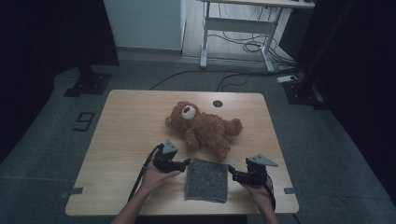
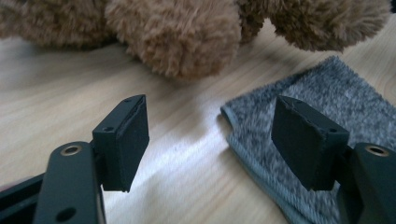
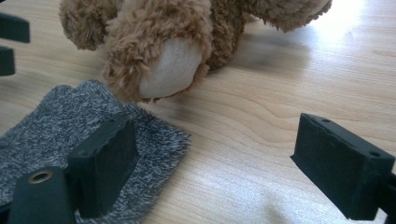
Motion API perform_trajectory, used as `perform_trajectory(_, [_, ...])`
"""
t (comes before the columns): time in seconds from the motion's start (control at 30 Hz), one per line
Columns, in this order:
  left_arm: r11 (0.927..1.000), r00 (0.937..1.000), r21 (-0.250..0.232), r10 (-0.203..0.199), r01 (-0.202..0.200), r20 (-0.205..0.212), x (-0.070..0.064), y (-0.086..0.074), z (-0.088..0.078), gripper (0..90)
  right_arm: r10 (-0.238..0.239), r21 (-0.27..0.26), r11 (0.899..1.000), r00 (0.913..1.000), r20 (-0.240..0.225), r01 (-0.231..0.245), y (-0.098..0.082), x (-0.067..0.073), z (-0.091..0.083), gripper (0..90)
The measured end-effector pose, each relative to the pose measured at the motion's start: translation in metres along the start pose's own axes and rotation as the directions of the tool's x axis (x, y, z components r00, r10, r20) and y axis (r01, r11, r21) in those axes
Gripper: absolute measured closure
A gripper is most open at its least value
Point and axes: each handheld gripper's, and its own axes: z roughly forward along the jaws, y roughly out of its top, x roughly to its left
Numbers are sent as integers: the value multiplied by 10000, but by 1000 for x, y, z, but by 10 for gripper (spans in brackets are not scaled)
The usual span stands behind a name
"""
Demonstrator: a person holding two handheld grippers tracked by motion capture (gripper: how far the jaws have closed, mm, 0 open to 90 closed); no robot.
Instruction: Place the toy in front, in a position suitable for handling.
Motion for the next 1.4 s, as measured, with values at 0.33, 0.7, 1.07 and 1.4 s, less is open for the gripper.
perform_trajectory(0.33, [9991,9986,-133,-397,393,-355,3,17,22,257,-457,-5,9990,9982,-396,457,18,11,20,108])
perform_trajectory(0.7, [9967,9957,362,-709,731,-593,10,31,54,290,-718,79,9973,9954,-635,725,54,26,58,92])
perform_trajectory(1.07, [9924,9923,-6,-1231,1231,-155,23,25,50,691,-140,1194,9925,9952,-969,256,54,8,91,541])
perform_trajectory(1.4, [9929,9984,-1052,-532,550,190,19,42,21,743,-69,428,9991,9999,-129,75,58,-6,90,666])
